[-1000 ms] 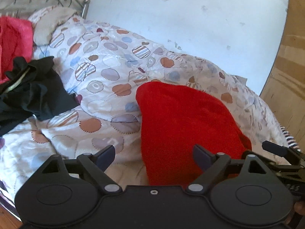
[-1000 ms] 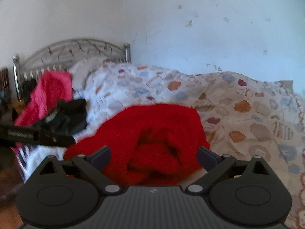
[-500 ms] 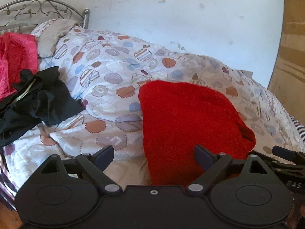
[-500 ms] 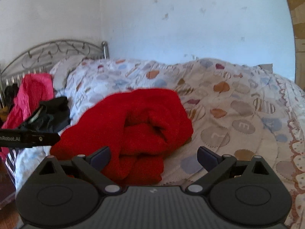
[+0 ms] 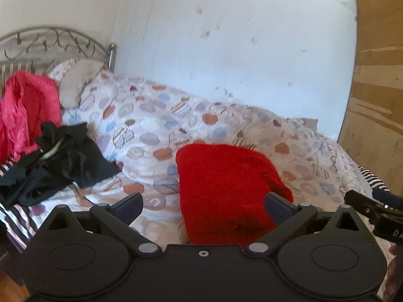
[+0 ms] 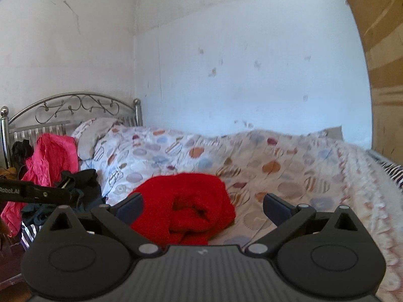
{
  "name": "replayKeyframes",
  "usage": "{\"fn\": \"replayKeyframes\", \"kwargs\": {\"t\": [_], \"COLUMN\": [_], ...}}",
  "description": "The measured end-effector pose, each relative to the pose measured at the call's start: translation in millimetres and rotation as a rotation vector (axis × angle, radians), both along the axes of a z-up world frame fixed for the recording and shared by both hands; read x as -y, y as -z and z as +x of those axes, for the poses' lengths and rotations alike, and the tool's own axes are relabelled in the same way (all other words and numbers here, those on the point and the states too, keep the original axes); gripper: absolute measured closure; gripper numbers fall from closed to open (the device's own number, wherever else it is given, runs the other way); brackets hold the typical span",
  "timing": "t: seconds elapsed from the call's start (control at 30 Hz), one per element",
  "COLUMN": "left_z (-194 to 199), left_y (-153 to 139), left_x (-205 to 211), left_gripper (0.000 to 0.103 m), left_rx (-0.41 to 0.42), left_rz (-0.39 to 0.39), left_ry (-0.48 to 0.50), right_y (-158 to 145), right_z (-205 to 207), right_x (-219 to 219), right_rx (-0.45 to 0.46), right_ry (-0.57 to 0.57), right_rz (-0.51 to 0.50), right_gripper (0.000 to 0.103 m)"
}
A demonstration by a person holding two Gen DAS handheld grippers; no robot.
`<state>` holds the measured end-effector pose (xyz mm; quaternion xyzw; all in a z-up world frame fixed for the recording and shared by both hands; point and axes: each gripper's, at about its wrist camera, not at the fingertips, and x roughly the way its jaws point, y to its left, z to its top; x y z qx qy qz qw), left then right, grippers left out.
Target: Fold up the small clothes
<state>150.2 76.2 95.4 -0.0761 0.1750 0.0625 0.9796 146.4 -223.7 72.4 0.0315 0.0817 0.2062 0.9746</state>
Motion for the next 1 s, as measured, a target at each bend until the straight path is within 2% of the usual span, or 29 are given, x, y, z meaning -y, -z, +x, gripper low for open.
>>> {"fn": "replayKeyframes", "kwargs": {"t": [0.2, 0.4, 0.67, 0.83, 1.0], "left_z": [-57, -109, -151, -166, -172], "left_y": [-3, 12, 31, 42, 53], "left_x": [8, 9, 3, 1, -3], "left_gripper": [0.001, 0.001, 0.001, 0.001, 0.001], "left_rx": [0.045, 0.075, 0.087, 0.103, 0.082], "left_rz": [0.033, 0.045, 0.056, 0.065, 0.055], "left_ry": [0.006, -0.017, 0.005, -0.020, -0.042], "right_y": [-4, 6, 15, 33, 46], "right_z": [-52, -105, -165, -182, -179], "right_x": [16, 25, 23, 13, 6], "right_rx": [0.038, 0.044, 0.106, 0.135, 0.089], "right_ry": [0.033, 0.060, 0.121, 0.131, 0.123], "right_rz": [0.001, -0.024, -0.019, -0.047, -0.056], "right_gripper": [0.000, 0.000, 0.000, 0.000, 0.000]}}
